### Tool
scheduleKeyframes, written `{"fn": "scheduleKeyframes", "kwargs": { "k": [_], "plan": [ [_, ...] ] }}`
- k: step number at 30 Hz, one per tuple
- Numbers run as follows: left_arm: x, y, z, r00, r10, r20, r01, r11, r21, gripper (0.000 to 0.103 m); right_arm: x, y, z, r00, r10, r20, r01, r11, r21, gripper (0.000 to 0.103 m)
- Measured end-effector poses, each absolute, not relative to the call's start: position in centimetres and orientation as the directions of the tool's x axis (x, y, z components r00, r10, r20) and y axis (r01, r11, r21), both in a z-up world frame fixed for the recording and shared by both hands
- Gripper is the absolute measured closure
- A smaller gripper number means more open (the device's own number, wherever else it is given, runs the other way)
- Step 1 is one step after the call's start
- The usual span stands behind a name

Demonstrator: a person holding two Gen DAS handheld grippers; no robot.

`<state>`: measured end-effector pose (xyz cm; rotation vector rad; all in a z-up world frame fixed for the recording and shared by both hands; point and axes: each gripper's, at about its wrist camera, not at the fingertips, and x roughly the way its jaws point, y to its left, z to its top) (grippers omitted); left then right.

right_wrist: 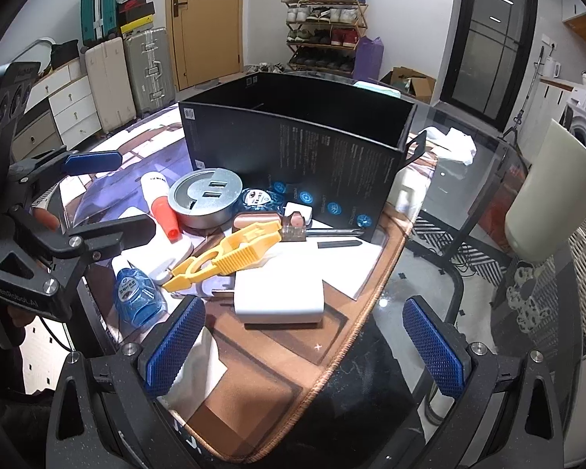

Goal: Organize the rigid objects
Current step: 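Grasp the white charger block with the right tool while the left tool grasps the white flat pad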

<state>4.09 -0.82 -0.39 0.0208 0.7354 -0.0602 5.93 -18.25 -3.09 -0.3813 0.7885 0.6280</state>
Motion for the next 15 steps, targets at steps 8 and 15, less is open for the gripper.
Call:
{"fn": "scheduleKeyframes", "kwargs": {
  "k": [8,15],
  "plan": [
    [4.3,-0.5,-1.4,0.702,-0.063,-0.71,0.069,0.997,-0.02,0.0,7.0,-16.7,-4.1,0.512,0.363,-0.779,-0.669,0.737,-0.096,0.0],
    [4.6,-0.6,-1.9,0.662,-0.121,-0.739,0.103,0.992,-0.07,0.0,8.4,-16.7,-4.2,0.484,0.383,-0.787,-0.668,0.742,-0.05,0.006]
  ]
}}
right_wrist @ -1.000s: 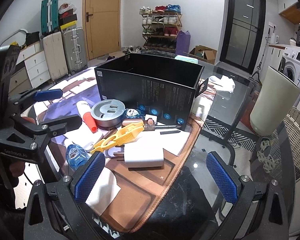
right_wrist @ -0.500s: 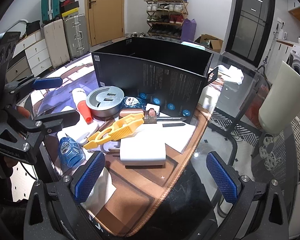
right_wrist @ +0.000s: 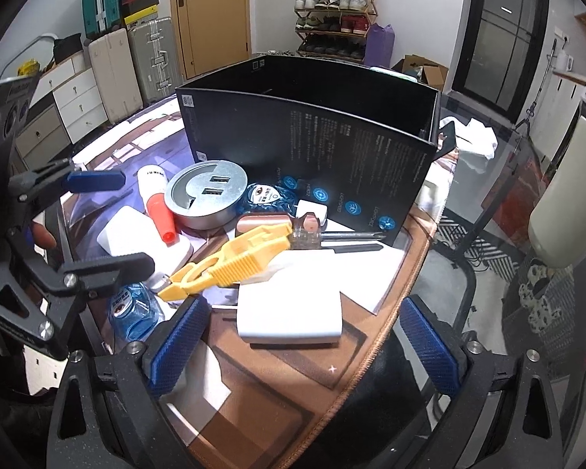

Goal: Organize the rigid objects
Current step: 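Grasp the white charger block with the right tool while the left tool grasps the white flat pad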

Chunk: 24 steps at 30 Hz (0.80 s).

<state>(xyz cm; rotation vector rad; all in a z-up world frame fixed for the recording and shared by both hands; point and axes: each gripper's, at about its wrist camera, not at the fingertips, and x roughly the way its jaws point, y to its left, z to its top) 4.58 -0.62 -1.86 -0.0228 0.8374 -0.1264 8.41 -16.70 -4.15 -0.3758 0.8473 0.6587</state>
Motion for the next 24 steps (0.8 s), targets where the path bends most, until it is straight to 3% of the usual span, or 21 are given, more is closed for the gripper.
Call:
{"fn": "scheduleKeyframes", "kwargs": {
  "k": [6,24],
  "plan": [
    [5.1,-1.4,-2.2,0.642,-0.134,-0.755,0.111,0.99,-0.082,0.0,8.3,-17.0,-4.0,0.486,0.387,-0.784,-0.668,0.743,-0.047,0.013],
    [4.6,-0.2,-2.5,0.639,-0.083,-0.765,0.085,0.996,-0.037,0.0,7.5,-17.0,-4.0,0.496,0.385,-0.778,-0.664,0.746,-0.054,0.017]
  ]
}}
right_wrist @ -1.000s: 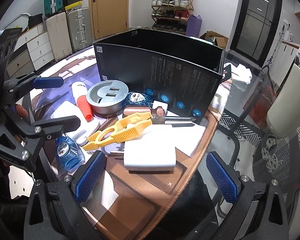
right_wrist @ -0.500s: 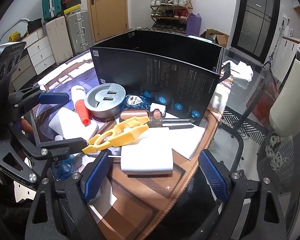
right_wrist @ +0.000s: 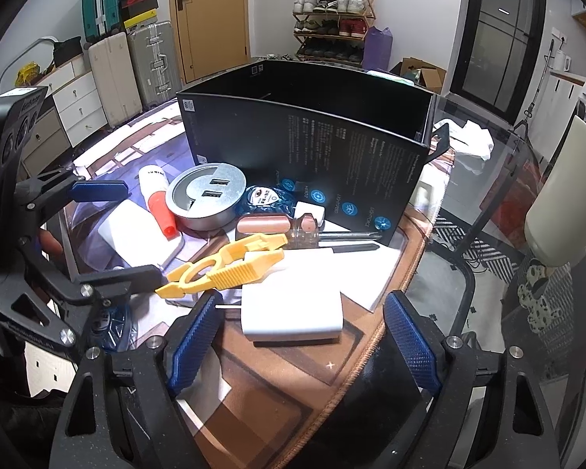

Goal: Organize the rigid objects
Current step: 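Grasp the white charger block with the right tool while the left tool grasps the white flat pad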

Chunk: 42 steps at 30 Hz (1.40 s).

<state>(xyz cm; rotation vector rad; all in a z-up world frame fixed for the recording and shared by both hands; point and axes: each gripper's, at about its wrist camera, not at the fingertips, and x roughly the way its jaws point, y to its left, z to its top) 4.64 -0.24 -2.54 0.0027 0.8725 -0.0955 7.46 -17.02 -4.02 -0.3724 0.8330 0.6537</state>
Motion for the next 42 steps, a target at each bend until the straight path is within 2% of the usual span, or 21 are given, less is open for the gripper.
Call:
{"fn": "scheduleKeyframes", "kwargs": {
  "k": [8,10,15,18,20,22,23,42],
  "plan": [
    [4.7,0.6,-2.7,0.651,-0.043,-0.758,0.029,0.999,-0.032,0.0,7.5,-17.0,-4.0,0.485,0.397,-0.779,-0.667,0.744,-0.036,0.018],
    [4.8,0.5,-2.8,0.656,-0.039,-0.754,0.023,0.999,-0.032,0.0,7.5,-16.9,-4.0,0.484,0.401,-0.778,-0.672,0.74,-0.037,0.02],
    [4.9,0.3,-2.9,0.673,-0.033,-0.739,0.02,0.999,-0.027,0.0,7.0,-16.4,-3.9,0.478,0.416,-0.774,-0.693,0.72,-0.041,0.035],
    [4.8,0.2,-2.9,0.68,-0.038,-0.732,0.026,0.999,-0.028,0.001,6.8,-16.4,-3.9,0.481,0.415,-0.772,-0.687,0.725,-0.038,0.036],
    [4.6,0.0,-2.8,0.688,-0.047,-0.724,0.039,0.999,-0.028,0.008,6.7,-16.5,-3.9,0.484,0.416,-0.77,-0.687,0.725,-0.04,0.037],
    [4.4,-0.2,-2.6,0.697,-0.054,-0.715,0.052,0.998,-0.025,0.015,6.3,-16.3,-3.9,0.48,0.425,-0.767,-0.696,0.717,-0.039,0.044],
    [4.4,-0.2,-2.7,0.699,-0.055,-0.713,0.052,0.998,-0.027,0.015,6.2,-16.3,-3.8,0.482,0.426,-0.766,-0.697,0.716,-0.041,0.046],
    [3.0,-0.3,-1.3,0.754,-0.055,-0.655,0.045,0.998,-0.032,0.016,5.4,-18.2,-3.0,0.557,0.397,-0.73,-0.658,0.747,-0.095,0.046]
  ]
}}
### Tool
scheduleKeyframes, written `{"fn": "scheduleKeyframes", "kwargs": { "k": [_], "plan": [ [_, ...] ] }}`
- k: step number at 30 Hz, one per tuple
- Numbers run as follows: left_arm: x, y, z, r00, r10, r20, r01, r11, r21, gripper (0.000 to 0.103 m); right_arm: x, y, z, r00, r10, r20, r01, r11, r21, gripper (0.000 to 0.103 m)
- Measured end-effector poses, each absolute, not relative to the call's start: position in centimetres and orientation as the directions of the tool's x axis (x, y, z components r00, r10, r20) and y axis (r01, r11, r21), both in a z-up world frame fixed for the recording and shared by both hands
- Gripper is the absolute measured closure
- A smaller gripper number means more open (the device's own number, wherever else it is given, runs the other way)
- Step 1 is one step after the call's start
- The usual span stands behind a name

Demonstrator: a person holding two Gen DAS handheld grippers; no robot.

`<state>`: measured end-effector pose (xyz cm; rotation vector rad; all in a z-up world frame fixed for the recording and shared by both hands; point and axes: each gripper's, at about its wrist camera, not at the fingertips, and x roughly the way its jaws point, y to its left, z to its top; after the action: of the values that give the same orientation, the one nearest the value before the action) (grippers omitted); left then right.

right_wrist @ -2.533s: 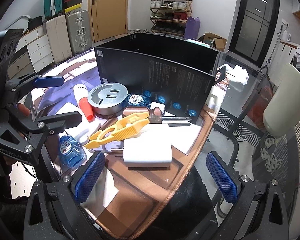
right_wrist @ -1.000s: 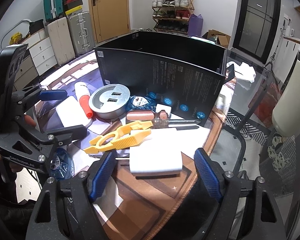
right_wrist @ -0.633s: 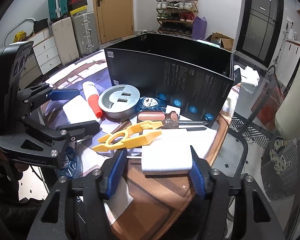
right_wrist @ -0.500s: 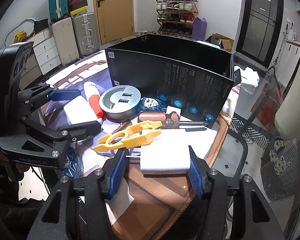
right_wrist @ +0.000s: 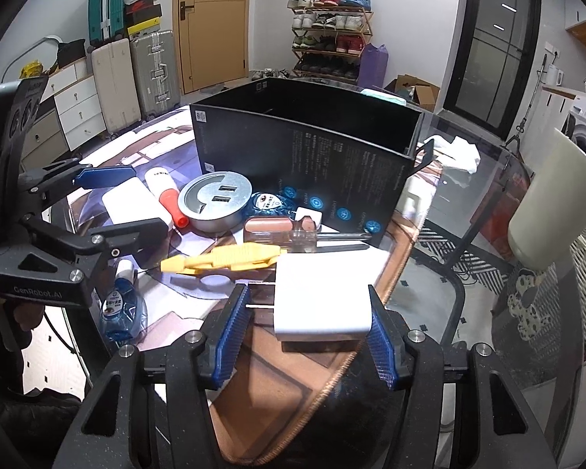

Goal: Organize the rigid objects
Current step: 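Grasp the white charger block with the right tool while the left tool grasps the white flat pad, then carry both held items into the black box and open both tools to release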

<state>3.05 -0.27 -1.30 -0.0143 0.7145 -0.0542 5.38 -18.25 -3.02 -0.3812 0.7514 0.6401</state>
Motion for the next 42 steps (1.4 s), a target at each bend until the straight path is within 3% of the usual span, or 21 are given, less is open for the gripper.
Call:
{"fn": "scheduleKeyframes", "kwargs": {
  "k": [42],
  "plan": [
    [4.5,0.3,6.5,0.874,-0.065,-0.482,0.048,0.998,-0.049,0.016,4.8,-18.5,4.8,0.679,0.471,-0.563,-0.644,0.75,-0.151,0.046]
  ]
}}
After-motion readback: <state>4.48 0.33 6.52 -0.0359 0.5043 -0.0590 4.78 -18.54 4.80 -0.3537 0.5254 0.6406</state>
